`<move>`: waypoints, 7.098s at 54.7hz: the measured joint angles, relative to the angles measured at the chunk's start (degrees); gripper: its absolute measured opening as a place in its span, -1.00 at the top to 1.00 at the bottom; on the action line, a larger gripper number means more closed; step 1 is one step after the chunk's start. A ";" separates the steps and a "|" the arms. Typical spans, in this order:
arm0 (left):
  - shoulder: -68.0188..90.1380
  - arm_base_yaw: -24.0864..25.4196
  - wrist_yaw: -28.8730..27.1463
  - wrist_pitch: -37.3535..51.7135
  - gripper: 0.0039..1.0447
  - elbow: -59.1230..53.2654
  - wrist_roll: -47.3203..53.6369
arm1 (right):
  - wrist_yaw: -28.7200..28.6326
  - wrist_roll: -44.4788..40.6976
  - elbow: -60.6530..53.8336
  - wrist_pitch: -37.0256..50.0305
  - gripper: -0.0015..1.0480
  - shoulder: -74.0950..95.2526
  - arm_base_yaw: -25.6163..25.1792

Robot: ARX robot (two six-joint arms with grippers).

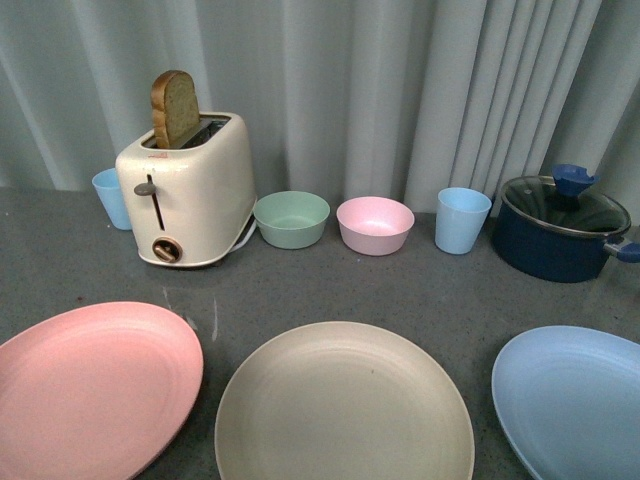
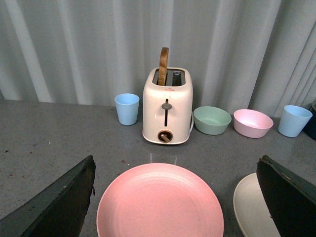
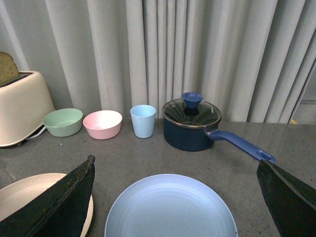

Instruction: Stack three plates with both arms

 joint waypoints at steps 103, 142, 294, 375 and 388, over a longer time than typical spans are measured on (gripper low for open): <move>106.44 17.46 8.26 8.50 -0.87 44.30 24.41 | 0.00 0.00 0.00 0.00 -0.86 0.00 0.00; 119.16 11.87 7.52 -1.18 -0.87 57.27 21.29 | 0.02 0.00 0.00 0.00 -0.86 0.00 0.00; 99.89 -12.24 17.05 -7.89 0.93 48.48 -18.36 | 0.00 0.00 0.00 0.00 -0.86 0.00 0.00; 111.60 -16.79 12.04 -4.28 0.19 55.15 -22.58 | 0.00 0.00 0.00 0.00 -0.86 0.00 0.00; 104.21 -13.97 10.40 -3.56 -0.57 52.81 -19.87 | 0.02 0.00 0.00 0.00 -0.86 0.00 0.00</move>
